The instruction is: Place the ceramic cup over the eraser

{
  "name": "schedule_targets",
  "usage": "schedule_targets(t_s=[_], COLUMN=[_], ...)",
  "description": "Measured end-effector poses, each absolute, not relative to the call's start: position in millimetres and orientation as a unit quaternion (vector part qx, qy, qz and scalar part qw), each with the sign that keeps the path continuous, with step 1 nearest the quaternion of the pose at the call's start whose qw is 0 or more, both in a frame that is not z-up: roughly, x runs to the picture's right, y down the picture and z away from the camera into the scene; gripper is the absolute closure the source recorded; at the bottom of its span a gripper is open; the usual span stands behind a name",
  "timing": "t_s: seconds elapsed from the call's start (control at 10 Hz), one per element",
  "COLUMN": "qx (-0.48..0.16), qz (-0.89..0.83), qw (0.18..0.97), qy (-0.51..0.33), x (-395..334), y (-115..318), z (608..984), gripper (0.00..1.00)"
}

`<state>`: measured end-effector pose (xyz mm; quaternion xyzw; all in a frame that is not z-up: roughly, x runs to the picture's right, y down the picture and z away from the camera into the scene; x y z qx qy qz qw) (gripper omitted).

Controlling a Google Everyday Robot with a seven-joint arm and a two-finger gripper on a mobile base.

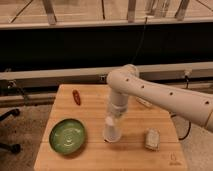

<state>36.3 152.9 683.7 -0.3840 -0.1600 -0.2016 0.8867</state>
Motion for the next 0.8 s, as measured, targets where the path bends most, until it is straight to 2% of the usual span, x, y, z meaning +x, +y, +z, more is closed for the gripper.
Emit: schedule_targets(t_s=[0.2, 0.3, 0.8], qx=[-0.387, -0.387, -0.388], qz=[-0.208, -0.212, -0.206], qw=[0.884, 0.883, 0.890], qy=[-0.161, -0.158, -0.123], x=[29, 24, 15], y=[160, 163, 173], z=[687, 689, 710], gripper=[1.00, 0.95, 0.47])
